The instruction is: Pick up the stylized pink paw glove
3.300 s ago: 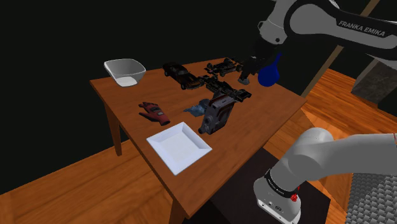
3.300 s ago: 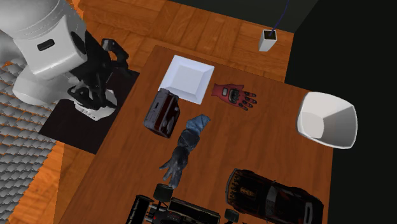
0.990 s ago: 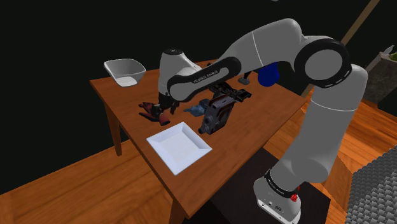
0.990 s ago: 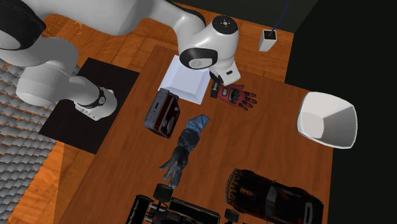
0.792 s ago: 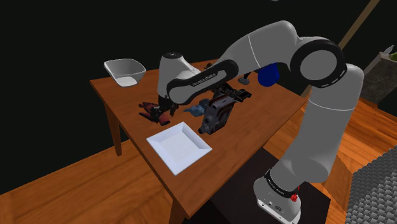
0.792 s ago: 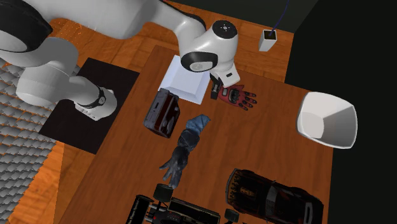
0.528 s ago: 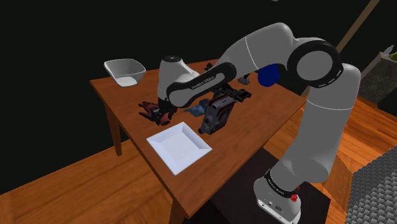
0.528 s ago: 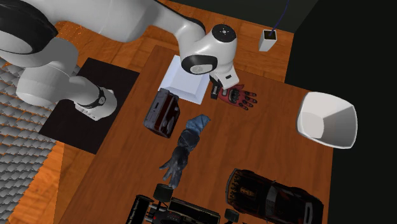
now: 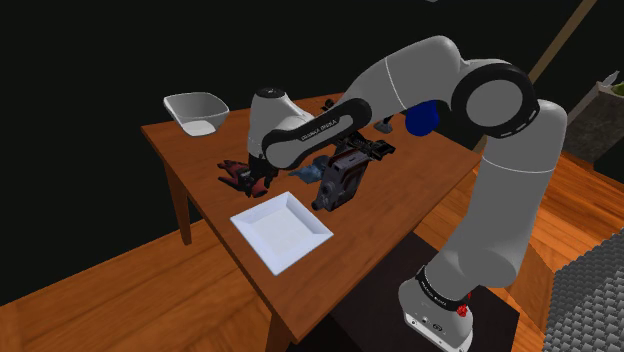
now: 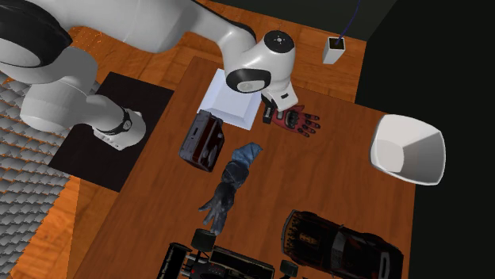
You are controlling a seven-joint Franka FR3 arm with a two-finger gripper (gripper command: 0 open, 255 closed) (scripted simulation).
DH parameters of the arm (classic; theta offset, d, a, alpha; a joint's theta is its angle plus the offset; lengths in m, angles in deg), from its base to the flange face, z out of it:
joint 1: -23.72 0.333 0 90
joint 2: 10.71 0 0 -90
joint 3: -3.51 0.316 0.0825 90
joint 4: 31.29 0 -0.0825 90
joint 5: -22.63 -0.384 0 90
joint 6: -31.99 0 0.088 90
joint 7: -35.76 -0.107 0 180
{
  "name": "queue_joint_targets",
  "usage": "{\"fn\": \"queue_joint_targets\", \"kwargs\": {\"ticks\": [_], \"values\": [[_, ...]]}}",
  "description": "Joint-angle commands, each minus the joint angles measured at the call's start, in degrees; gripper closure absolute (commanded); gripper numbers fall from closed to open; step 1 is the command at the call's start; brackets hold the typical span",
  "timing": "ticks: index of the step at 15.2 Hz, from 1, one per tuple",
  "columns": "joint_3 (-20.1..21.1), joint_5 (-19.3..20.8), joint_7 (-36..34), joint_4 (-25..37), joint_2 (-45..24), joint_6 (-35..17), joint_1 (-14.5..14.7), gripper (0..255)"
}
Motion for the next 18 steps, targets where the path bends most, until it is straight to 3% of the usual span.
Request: {"fn": "queue_joint_targets", "kwargs": {"ticks": [1,18], "values": [[0.0,0.0,-0.1,0.1,-0.1,0.1,0.1,255],[1.1,-2.9,2.1,3.5,6.7,9.9,-0.7,255]]}}
